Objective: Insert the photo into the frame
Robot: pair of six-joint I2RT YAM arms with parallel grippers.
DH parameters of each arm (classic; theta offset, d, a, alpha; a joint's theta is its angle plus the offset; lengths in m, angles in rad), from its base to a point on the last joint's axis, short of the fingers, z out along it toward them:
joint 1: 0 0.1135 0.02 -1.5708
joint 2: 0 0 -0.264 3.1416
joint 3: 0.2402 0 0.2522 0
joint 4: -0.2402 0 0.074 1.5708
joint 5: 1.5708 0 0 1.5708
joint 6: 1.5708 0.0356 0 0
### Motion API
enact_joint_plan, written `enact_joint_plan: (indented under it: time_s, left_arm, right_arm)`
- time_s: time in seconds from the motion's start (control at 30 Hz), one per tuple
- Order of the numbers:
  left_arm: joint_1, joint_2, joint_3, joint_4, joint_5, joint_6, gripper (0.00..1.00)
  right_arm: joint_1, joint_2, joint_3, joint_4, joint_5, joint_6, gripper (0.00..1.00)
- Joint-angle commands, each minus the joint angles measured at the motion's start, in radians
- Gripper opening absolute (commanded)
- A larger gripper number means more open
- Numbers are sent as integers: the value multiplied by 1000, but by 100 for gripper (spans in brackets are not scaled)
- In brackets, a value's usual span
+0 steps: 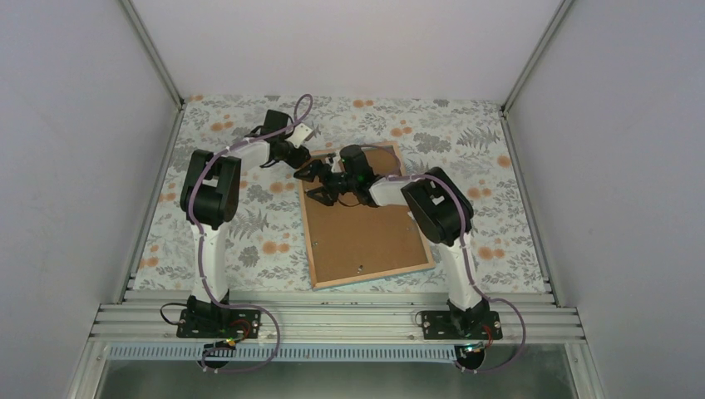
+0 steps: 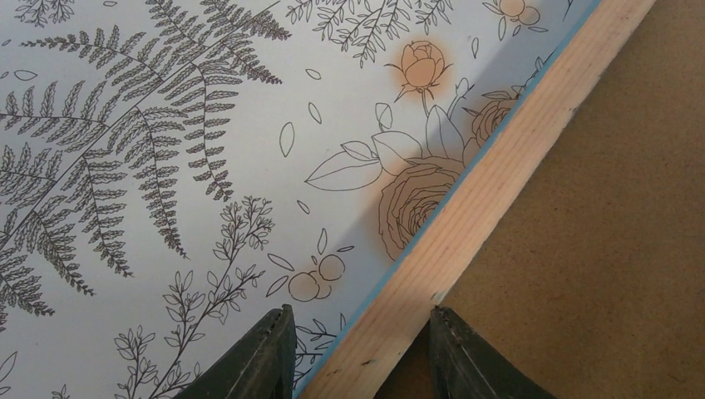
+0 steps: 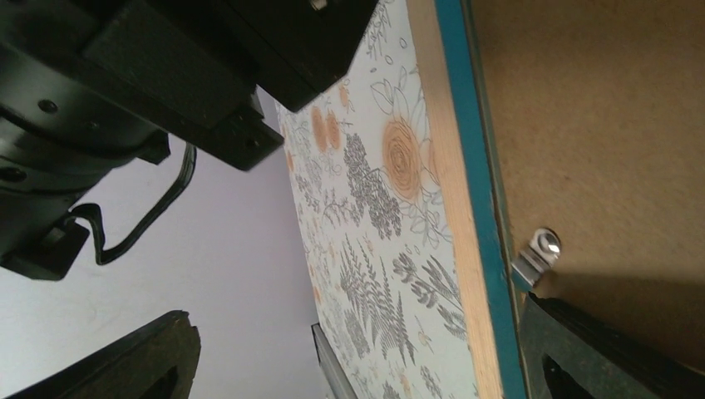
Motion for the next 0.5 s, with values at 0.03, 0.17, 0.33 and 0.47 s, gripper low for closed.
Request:
enact_joint_plan:
  time_s: [0.03, 0.17, 0.33, 0.47]
  left_arm:
    - [-27, 4, -65, -116, 26, -16, 39]
    - [-39, -2, -81, -115, 32, -17, 39]
    - [-45, -5, -92, -116, 37, -19, 38]
    - [-28, -3, -63, -120, 21, -17, 40]
  right_arm:
    - [11, 98, 38, -87, 116, 2, 96]
    - [12, 132, 69, -84, 124, 2, 96]
    - [14, 131, 59, -28, 98, 9, 95]
    - [14, 81, 44, 44, 36, -35, 93]
